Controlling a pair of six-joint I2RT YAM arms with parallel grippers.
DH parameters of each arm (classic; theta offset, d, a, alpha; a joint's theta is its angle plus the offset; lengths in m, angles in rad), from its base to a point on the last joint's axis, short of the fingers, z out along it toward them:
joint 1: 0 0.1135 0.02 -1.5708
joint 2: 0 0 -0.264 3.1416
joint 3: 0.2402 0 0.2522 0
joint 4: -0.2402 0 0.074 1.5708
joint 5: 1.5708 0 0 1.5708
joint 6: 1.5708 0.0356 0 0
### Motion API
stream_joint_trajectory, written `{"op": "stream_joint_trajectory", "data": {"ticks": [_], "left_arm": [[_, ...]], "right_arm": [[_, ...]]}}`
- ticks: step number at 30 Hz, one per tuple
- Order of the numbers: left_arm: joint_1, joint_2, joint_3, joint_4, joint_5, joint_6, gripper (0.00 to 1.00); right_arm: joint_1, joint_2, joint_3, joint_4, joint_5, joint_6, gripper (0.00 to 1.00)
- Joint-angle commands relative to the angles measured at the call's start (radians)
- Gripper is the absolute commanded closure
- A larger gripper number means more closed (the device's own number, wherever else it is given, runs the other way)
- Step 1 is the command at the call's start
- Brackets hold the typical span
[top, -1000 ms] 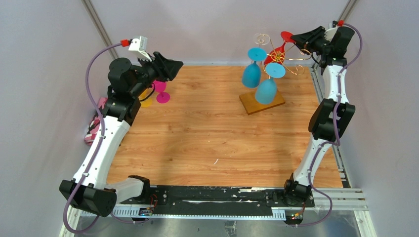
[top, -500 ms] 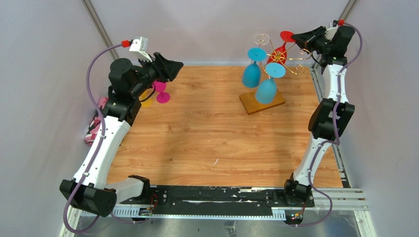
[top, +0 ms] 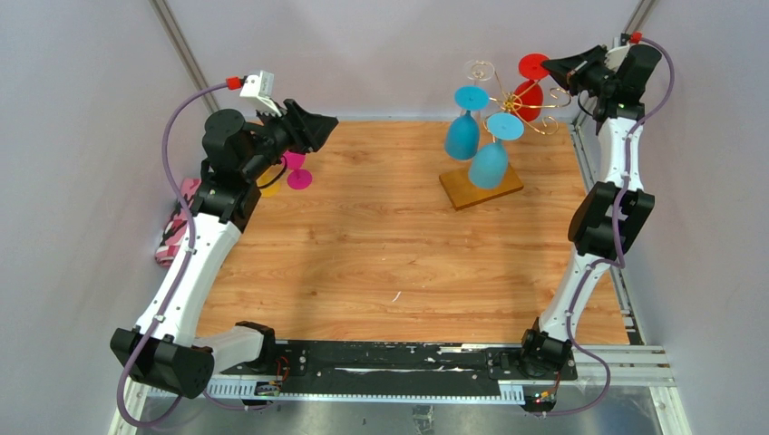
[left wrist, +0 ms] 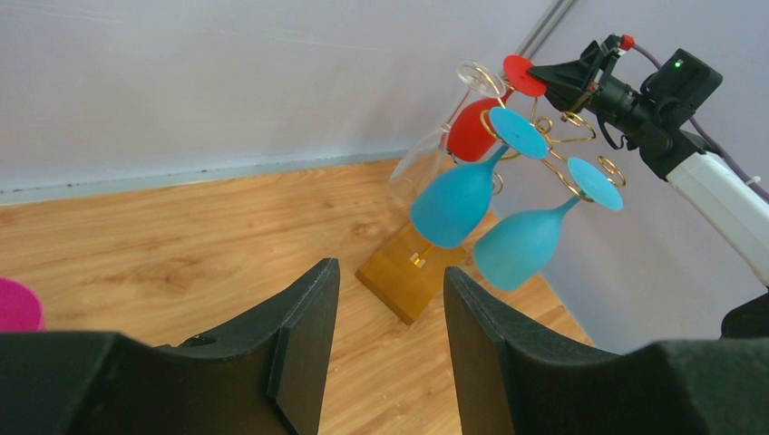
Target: Take the wine glass off the wine glass rack
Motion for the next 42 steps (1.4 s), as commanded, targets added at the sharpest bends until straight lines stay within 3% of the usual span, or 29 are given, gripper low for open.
{"op": "stream_joint_trajectory", "data": {"ticks": [1, 27, 42], "left_arm": [[-0.006, 0.001, -0.012, 0.029, 0.010, -0.001, 0.49], [-0.006, 0.015, -0.011, 0.036, 0.023, -0.022, 0.52], [-0.006, 0.020, -0.020, 0.032, 0.022, -0.019, 0.53]], "right_arm": [[-0.018, -0.013, 0.049, -0.002, 0.011, -0.017, 1.00], [-0.016, -0.193, -0.183, 0.012, -0.113, 0.004, 1.00], [0.104, -0.058, 0.044, -0.107, -0.125, -0.016, 1.00]]}}
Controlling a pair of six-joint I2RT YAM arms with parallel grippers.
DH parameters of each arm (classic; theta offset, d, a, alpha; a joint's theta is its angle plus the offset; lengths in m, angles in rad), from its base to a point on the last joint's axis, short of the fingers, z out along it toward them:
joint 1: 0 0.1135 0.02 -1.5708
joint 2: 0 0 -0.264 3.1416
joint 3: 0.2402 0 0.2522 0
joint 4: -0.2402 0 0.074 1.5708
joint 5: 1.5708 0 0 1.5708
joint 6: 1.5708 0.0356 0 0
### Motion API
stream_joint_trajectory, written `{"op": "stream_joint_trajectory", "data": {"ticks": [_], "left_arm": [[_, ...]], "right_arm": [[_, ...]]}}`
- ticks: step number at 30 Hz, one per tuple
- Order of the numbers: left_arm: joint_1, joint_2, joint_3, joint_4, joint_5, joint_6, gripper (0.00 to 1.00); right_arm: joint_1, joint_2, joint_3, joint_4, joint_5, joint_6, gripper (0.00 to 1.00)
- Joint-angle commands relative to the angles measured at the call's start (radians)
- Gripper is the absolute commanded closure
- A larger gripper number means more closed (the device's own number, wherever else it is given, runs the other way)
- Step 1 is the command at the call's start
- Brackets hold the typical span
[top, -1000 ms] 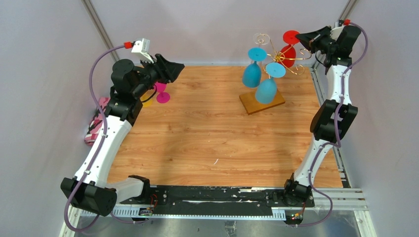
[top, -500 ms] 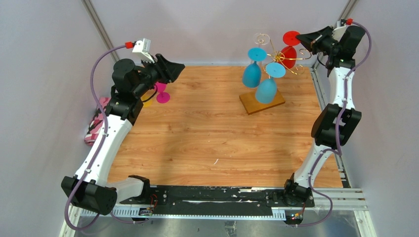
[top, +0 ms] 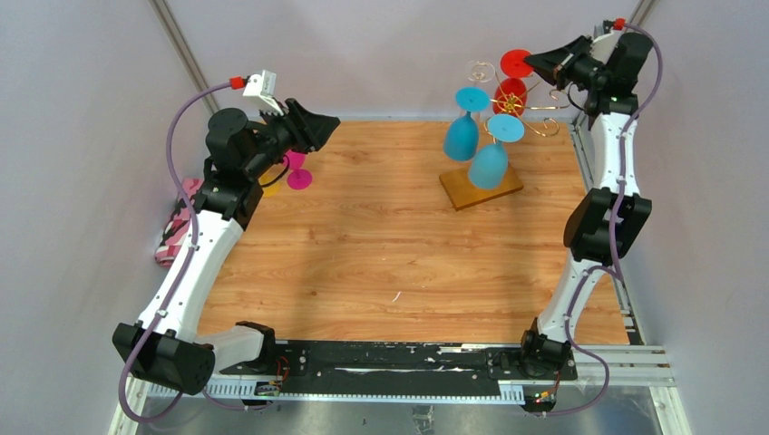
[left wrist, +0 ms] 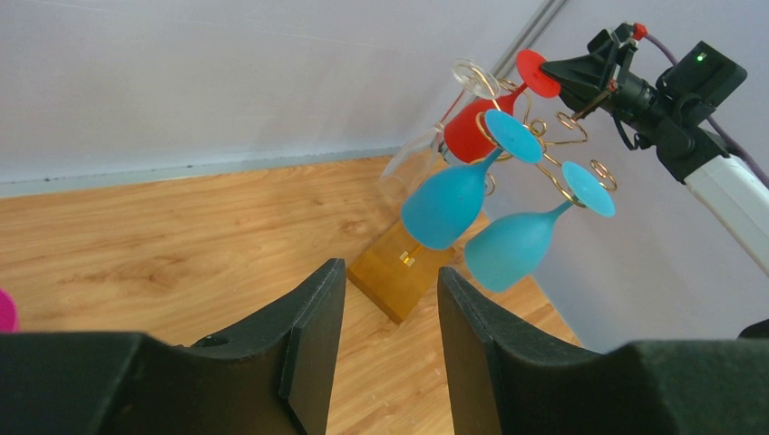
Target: Take the wine glass off the wine glass rack
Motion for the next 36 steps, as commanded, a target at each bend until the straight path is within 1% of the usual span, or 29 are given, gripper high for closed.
{"op": "stream_joint_trajectory", "data": {"ticks": [1, 6, 9, 13, 15, 19, 22, 24, 25, 28, 31, 33, 36], "left_arm": [[-0.006, 0.002, -0.016, 0.010, 0.004, 0.010, 0.53], [-0.006, 0.004, -0.016, 0.010, 0.003, 0.012, 0.53], [-0.006, 0.011, -0.012, 0.011, 0.007, 0.012, 0.53], [-0.006, 0.010, -0.005, -0.006, 0.002, 0.025, 0.54], [-0.006, 0.009, -0.005, -0.010, -0.004, 0.030, 0.54], [-0.006, 0.013, -0.002, -0.014, -0.013, 0.034, 0.54], [-0.006, 0.018, -0.001, -0.016, -0.014, 0.037, 0.55], [-0.006, 0.015, -0.007, -0.016, -0.029, 0.041, 0.55], [-0.006, 0.014, -0.010, -0.015, -0.040, 0.042, 0.55], [-0.006, 0.026, -0.015, -0.014, -0.069, 0.043, 0.55], [-0.006, 0.046, -0.014, -0.015, -0.084, 0.041, 0.55], [-0.006, 0.064, -0.016, -0.015, -0.098, 0.036, 0.55], [-0.006, 0.086, -0.016, -0.017, -0.100, 0.030, 0.55]], "right_arm": [[0.052, 0.041, 0.068, -0.044, -0.028, -0.002, 1.00], [0.051, 0.064, 0.090, -0.063, -0.005, -0.015, 1.00], [0.049, 0.084, 0.112, -0.047, 0.050, -0.015, 1.00], [0.035, 0.166, 0.259, -0.077, 0.091, -0.001, 1.00], [0.024, 0.192, 0.289, -0.049, 0.109, 0.025, 1.00], [-0.015, 0.202, 0.292, -0.038, 0.165, 0.014, 1.00], [-0.056, 0.185, 0.258, -0.032, 0.185, -0.002, 1.00], [-0.082, 0.143, 0.192, -0.002, 0.189, -0.018, 1.00], [-0.092, 0.106, 0.120, 0.023, 0.197, -0.032, 1.00], [-0.118, -0.019, -0.013, 0.018, 0.230, -0.112, 1.00], [-0.133, -0.166, -0.131, -0.018, 0.265, -0.204, 1.00], [-0.135, -0.275, -0.204, -0.076, 0.310, -0.274, 1.00], [-0.134, -0.449, -0.270, -0.165, 0.385, -0.388, 1.00]]}}
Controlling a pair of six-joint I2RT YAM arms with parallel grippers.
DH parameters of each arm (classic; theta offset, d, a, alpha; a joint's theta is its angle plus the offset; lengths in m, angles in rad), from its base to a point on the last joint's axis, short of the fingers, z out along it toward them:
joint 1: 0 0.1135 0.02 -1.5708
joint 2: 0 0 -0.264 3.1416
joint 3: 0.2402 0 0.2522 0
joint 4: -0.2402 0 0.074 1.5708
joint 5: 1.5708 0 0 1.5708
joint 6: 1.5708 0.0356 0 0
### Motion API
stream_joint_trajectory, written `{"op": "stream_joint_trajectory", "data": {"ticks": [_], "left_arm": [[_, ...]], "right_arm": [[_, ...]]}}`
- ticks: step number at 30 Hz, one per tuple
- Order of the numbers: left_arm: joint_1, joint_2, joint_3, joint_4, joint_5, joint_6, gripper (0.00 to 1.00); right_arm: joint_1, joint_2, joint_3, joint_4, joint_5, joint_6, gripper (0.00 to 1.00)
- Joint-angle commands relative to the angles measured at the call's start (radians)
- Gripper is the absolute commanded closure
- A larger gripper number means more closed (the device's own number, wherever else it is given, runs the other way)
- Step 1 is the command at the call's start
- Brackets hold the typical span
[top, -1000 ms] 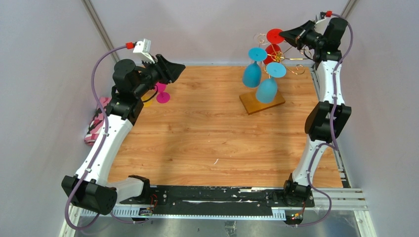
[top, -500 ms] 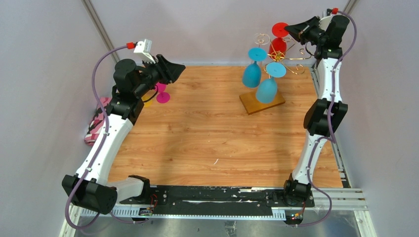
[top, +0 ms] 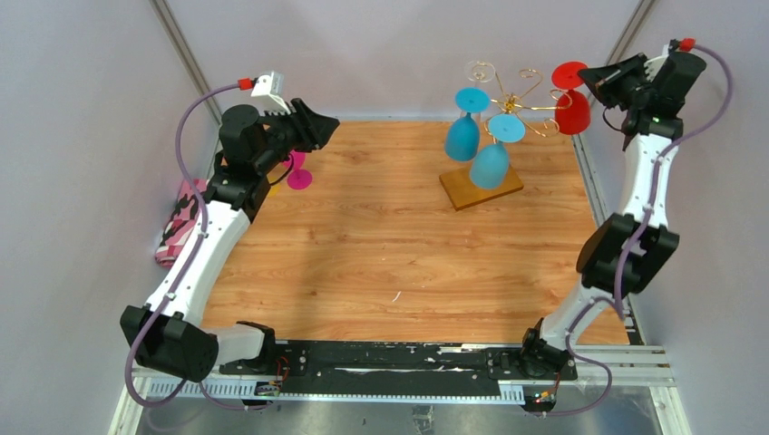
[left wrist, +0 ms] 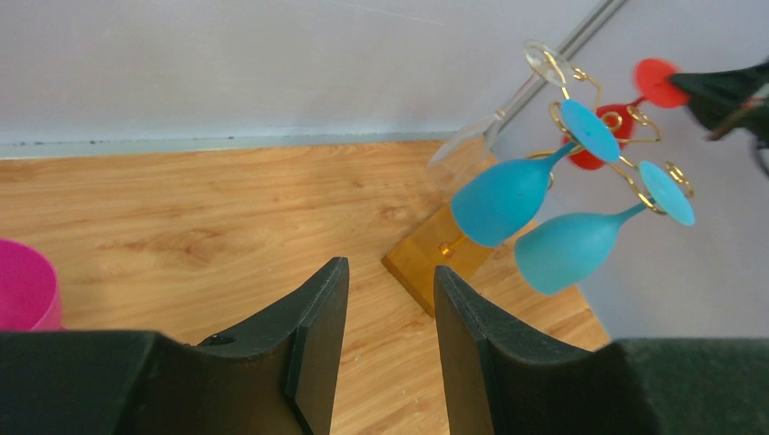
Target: Take the wine glass off the wine glass rack
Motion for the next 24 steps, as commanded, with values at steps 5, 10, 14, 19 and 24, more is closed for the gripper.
{"op": "stream_joint_trajectory", "data": {"ticks": [5, 10, 14, 19, 24], "left_arm": [[-0.007, 0.038, -0.020, -0.001, -0.015, -0.007, 0.55], [-0.007, 0.015, -0.061, 0.050, 0.033, -0.033, 0.55], [-0.008, 0.001, -0.067, 0.109, 0.091, -0.053, 0.51], [-0.056, 0.009, -0.038, 0.204, 0.166, -0.040, 0.46], [-0.092, 0.096, -0.098, 0.731, 0.473, -0.372, 0.46]], "right_arm": [[0.005, -0.427, -0.069, -0.208, 0.181, -0.320, 1.00], [0.017, -0.582, -0.135, -0.141, 0.070, -0.252, 1.00], [0.064, -0.683, -0.179, -0.002, -0.084, -0.122, 1.00], [0.248, -0.710, -0.270, 0.391, -0.227, 0.161, 1.00], [0.460, -0.648, -0.289, 0.687, -0.252, 0.319, 1.00]]}}
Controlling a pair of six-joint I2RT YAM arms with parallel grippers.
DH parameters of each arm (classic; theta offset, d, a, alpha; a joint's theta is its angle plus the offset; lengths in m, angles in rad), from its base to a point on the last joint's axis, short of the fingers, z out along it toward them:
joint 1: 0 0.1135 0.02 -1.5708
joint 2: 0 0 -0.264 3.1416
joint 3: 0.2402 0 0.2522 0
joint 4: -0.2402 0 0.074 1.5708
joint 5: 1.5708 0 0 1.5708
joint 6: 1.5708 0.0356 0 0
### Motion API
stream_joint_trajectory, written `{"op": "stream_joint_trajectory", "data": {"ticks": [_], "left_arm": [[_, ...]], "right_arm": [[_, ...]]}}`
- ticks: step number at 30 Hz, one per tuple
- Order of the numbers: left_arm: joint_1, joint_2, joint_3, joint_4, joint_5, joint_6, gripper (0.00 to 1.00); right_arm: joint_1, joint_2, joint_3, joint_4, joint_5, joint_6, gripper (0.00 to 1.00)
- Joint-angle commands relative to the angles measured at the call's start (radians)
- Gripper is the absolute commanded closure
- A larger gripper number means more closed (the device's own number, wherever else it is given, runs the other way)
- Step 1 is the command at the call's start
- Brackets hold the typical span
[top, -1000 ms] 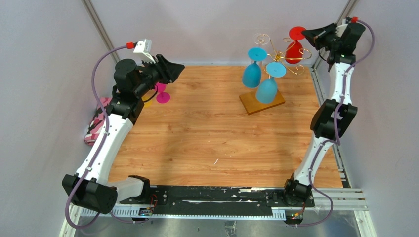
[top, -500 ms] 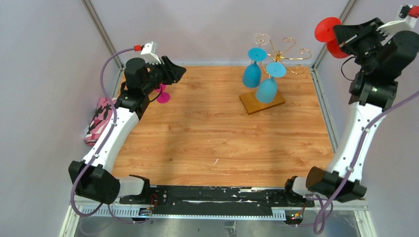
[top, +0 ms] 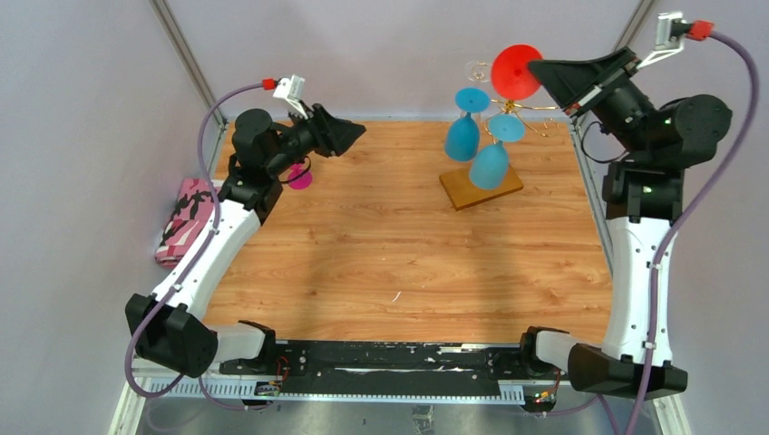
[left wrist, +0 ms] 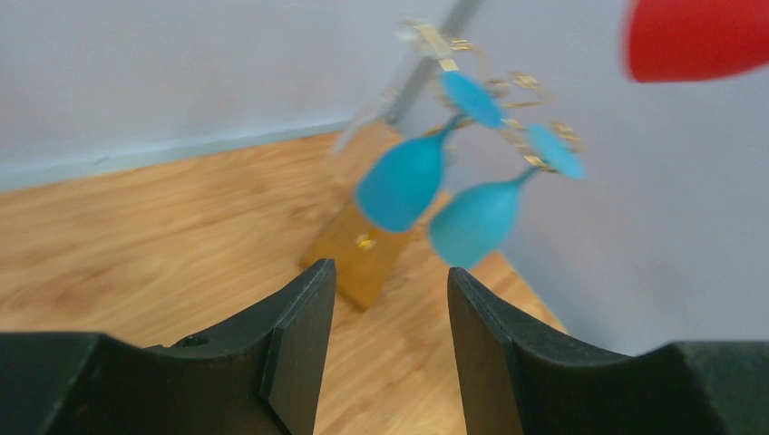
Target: Take the wine glass off the wine glass rack
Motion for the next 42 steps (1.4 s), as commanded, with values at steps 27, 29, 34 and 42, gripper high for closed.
{"op": "stream_joint_trajectory", "data": {"ticks": [27, 29, 34, 42], "left_arm": [[0.024, 0.345, -0.049, 1.426, 0.321, -0.861, 0.42], [0.025, 0.347, -0.046, 1.425, 0.320, -0.858, 0.42], [0.033, 0.369, -0.036, 1.427, 0.315, -0.871, 0.42], [0.033, 0.331, -0.042, 1.427, 0.315, -0.889, 0.42]], "right_arm": [[0.424, 0.105, -0.182, 0.676, -0.051, 0.389, 1.00], [0.431, 0.095, -0.194, 0.667, -0.049, 0.378, 1.00], [0.439, 0.061, -0.216, 0.622, -0.045, 0.347, 1.00], [0.472, 0.092, -0.312, 0.747, -0.026, 0.398, 1.00]]}}
